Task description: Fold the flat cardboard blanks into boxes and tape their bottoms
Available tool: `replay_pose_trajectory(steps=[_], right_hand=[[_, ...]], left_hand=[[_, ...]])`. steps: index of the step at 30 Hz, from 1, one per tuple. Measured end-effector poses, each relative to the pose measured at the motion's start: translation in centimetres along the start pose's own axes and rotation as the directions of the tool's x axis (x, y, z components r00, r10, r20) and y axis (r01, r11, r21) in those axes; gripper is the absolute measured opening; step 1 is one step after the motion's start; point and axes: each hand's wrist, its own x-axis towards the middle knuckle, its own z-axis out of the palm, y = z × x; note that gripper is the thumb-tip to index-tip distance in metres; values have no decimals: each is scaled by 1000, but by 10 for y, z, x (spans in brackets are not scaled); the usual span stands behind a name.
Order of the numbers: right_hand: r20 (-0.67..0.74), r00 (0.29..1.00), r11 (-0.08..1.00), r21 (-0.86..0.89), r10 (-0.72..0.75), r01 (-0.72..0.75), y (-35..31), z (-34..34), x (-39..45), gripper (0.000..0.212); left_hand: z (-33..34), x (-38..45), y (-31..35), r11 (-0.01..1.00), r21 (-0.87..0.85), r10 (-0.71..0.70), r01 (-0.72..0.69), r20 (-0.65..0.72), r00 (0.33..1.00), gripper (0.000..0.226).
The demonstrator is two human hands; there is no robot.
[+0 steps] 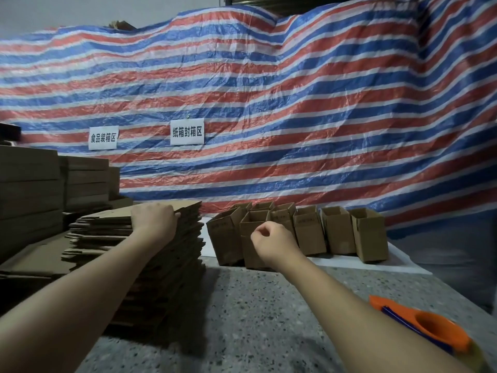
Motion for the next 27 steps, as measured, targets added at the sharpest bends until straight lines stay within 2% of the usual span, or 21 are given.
replay_pose_trajectory(steps=[4,6,8,11,16,18,20,23,25,27], right_hand=[[-22,999,999,-38,-28,27,-12,-6,11,17],[-43,998,999,-37,-41,40,-20,-10,20,35],[-72,996,999,-10,-53,52,-29,-13,29,46],[-91,995,995,83,-44,52,-40,-20,42,57],[-214,977,959,279,15,46,-55,-52,57,76],[-269,959,921,389,87,26,-56,-68,60,80],[-302,942,877,480,145,19,-54,-81,61,79],[-367,906,837,546,209,28,-44,-98,57,79],[-389,892,819,572,230,38,-35,-110,51,77],[-414,884,841,539,218,46,-23,-119,44,70]], left_hand=[[-22,-13,-3,971,-193,92,-139,-235,968,40],[-39,-19,-5,900,-348,111,-261,-397,911,36],[-61,-25,-6,789,-471,129,-396,-503,855,30],[-97,-30,-3,666,-520,171,-535,-592,788,20],[-143,-38,10,588,-530,154,-611,-669,727,17],[-155,-44,15,542,-561,151,-626,-668,729,17],[-163,-48,22,455,-669,117,-587,-609,785,14],[-165,-49,33,233,-876,63,-423,-420,905,17],[-161,-47,40,86,-946,63,-314,-309,949,22],[-150,-44,48,-2,-973,71,-230,-230,971,28]])
